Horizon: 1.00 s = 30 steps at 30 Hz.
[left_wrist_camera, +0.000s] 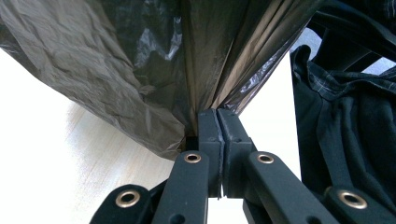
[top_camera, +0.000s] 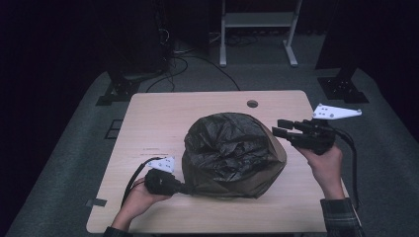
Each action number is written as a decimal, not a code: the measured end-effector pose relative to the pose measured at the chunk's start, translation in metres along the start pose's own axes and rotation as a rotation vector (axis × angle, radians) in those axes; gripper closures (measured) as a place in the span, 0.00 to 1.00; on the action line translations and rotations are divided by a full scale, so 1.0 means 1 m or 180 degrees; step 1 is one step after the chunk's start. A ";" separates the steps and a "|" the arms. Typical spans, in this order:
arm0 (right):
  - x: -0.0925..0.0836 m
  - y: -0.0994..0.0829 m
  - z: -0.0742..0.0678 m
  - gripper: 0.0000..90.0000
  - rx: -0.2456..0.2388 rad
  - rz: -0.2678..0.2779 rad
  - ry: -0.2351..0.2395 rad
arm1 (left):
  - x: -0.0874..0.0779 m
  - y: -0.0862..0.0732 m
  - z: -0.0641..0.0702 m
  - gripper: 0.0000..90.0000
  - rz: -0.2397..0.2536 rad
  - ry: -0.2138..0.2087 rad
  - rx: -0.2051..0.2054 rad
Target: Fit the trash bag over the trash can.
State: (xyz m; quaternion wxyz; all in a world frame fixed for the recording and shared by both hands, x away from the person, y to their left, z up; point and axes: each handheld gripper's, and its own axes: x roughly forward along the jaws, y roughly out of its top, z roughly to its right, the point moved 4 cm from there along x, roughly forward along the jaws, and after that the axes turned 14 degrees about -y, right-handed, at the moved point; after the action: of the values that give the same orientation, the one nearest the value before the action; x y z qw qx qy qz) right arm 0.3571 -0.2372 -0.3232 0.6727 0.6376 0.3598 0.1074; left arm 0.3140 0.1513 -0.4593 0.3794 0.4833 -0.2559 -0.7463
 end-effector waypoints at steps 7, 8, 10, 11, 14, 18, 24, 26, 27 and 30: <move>0.027 0.020 0.004 0.64 -0.0010 -0.0022 0.0011 | 0.000 -0.001 -0.001 0.98 -0.0009 -0.0013 -0.0005; 0.036 0.022 0.008 0.65 0.0006 -0.0054 -0.0001 | 0.000 -0.001 -0.001 0.98 -0.0009 -0.0016 -0.0006; 0.047 0.022 0.011 0.65 0.0025 -0.0089 0.0018 | 0.000 -0.001 -0.001 0.98 -0.0011 -0.0018 -0.0005; 0.050 0.022 0.011 0.66 0.0034 -0.0116 0.0036 | 0.000 -0.001 -0.001 0.98 -0.0011 -0.0018 -0.0005; 0.064 0.020 0.012 0.69 0.0018 -0.0196 0.0021 | 0.000 -0.001 0.000 0.98 -0.0003 -0.0018 -0.0005; 0.071 0.018 0.011 0.72 0.0045 -0.0224 0.0061 | -0.001 -0.001 0.000 0.98 0.0000 -0.0018 -0.0002; 0.084 0.012 0.011 0.95 -0.0004 -0.0340 0.0033 | 0.000 -0.001 0.000 0.98 -0.0013 -0.0029 0.0003; 0.086 0.011 0.011 1.00 -0.0025 -0.0344 0.0023 | 0.000 -0.001 0.000 0.98 -0.0011 -0.0028 0.0003; 0.086 0.011 0.011 1.00 -0.0039 -0.0336 -0.0016 | 0.000 -0.001 0.000 0.98 -0.0011 -0.0030 0.0003; 0.087 0.011 0.012 1.00 -0.0029 -0.0324 -0.0038 | 0.000 -0.001 0.000 0.98 -0.0014 -0.0031 0.0005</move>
State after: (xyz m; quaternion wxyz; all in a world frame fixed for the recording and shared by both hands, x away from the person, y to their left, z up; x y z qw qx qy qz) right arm 0.4307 -0.1925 -0.3444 0.6822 0.6161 0.3873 0.0709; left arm 0.3142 0.1520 -0.4599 0.3762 0.4806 -0.2572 -0.7492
